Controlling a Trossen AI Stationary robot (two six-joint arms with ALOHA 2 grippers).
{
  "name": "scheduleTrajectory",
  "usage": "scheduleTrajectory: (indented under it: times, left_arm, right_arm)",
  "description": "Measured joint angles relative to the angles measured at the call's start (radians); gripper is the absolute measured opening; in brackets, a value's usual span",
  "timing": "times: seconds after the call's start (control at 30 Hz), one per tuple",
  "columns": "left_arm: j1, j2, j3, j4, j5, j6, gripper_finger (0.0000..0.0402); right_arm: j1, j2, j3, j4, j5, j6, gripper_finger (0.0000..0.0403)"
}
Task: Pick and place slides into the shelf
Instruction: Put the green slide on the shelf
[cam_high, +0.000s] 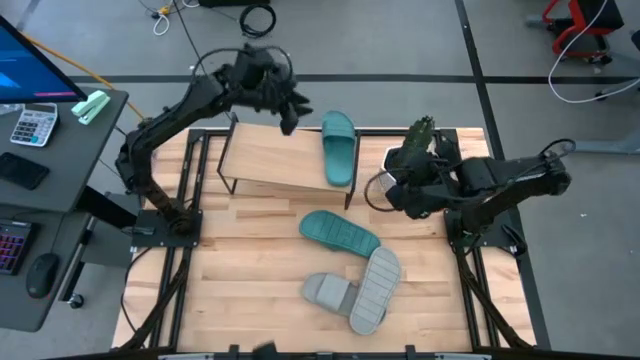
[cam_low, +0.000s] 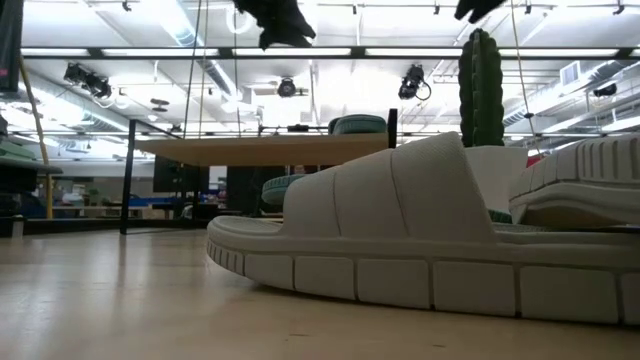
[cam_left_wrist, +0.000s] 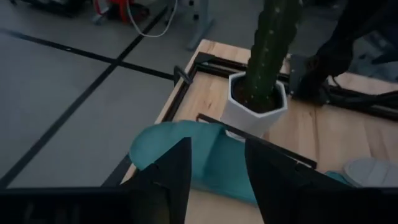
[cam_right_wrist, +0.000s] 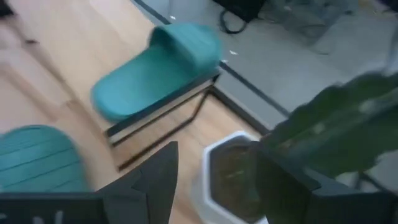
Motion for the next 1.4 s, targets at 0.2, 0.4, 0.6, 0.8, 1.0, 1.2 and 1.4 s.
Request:
scheduleTrajectory:
  times: [0.2, 0.4, 0.6, 0.8, 1.0, 1.2, 1.4]
  left_arm:
    - [-0.217, -0.153, -0.283, 0.17, -0.289, -0.115, 0.0123]
    - [-0.44, -0.29, -0.582, 0.291, -0.571, -0.27, 0.0096]
    - [-0.63, -0.306, -0.767, 0.292, -0.693, -0.368, 0.0075]
    - [-0.749, -0.288, -0.895, 0.393, -0.712, -0.397, 0.006]
    - [-0.811, -0.29, -0.993, 0.436, -0.721, -0.282, 0.0045]
    - [-0.858, -0.289, -1.119, 0.609, -0.698, -0.182, 0.0056]
    - [-0.871, -0.289, -1.217, 0.812, -0.654, -0.019, 0.0102]
  right_arm:
    - [0.081, -0.146, -0.199, 0.2, -0.028, 0.027, 0.0202]
    - [0.128, -0.195, -0.269, 0.261, -0.046, 0.02, 0.0202]
    - [0.128, -0.193, -0.27, 0.289, -0.112, -0.048, 0.0202]
    - [0.128, -0.193, -0.27, 0.371, -0.156, -0.049, 0.0202]
    - [0.127, -0.193, -0.27, 0.442, -0.158, 0.031, 0.0202]
    - [0.127, -0.182, -0.27, 0.494, -0.158, 0.133, 0.0202]
    - [0.129, -0.14, -0.27, 0.496, -0.161, 0.228, 0.0202]
